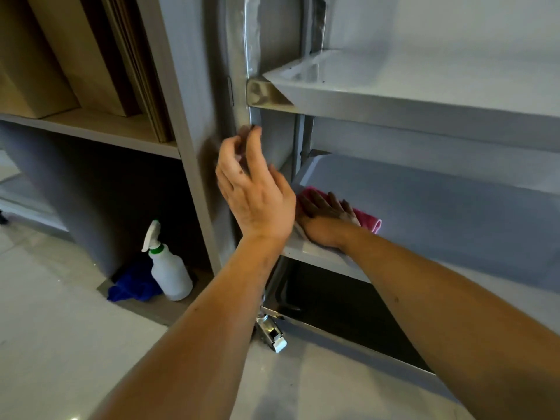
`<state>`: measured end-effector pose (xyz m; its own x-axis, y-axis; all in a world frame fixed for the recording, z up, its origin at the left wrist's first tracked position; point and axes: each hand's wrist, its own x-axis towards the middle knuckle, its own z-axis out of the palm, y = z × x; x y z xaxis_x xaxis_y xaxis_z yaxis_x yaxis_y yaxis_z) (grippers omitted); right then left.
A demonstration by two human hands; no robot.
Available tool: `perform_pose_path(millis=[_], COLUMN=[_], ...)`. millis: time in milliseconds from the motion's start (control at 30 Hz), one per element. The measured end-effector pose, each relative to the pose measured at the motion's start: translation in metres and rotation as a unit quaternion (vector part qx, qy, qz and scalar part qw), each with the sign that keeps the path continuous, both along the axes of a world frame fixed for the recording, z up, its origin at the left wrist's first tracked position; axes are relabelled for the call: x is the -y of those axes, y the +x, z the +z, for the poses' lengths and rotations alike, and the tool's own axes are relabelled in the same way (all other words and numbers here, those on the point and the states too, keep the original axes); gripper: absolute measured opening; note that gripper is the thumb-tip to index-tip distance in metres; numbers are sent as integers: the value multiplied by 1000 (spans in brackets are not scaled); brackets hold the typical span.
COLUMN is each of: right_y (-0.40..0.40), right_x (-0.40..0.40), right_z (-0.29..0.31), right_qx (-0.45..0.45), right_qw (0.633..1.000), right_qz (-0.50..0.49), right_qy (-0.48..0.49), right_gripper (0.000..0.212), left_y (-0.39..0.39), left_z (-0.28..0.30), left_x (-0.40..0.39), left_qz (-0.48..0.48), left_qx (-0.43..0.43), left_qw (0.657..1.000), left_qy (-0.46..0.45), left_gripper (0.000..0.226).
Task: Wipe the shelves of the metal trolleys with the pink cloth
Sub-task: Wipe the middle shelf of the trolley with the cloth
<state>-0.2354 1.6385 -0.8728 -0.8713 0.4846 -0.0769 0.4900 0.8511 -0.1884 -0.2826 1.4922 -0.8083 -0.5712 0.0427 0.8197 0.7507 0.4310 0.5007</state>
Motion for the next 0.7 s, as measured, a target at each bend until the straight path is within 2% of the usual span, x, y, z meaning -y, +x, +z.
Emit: perform_pose_path(millis=[100, 200, 267, 400, 533, 700], right_y=[8, 16, 20, 24, 19, 1], right_x=[19, 33, 40, 49, 45, 30], right_z=[0, 0, 0, 0, 0, 1], right_qx=[16, 26, 19, 9, 4, 14], right_qw=[1000, 1000, 1000, 1000, 1000, 1000], right_qz=[2, 1, 6, 0, -4, -2], right_qy=[2, 2, 14, 14, 5, 1], right_gripper=[67, 64, 63, 63, 64, 68], left_y=[-3, -6, -12, -26, -26, -27], left_z=[3, 0, -3, -14, -24, -25], left_x=[5, 2, -1, -6, -14, -22], left_qz=[-26, -50, -46, -8, -26, -1], left_qx=[20, 95, 124, 150, 154, 142], left_qw=[999, 994, 991, 988, 985, 985], left_qy=[3, 23, 33, 38, 78, 100], left_gripper=[75, 86, 77, 40, 40, 46])
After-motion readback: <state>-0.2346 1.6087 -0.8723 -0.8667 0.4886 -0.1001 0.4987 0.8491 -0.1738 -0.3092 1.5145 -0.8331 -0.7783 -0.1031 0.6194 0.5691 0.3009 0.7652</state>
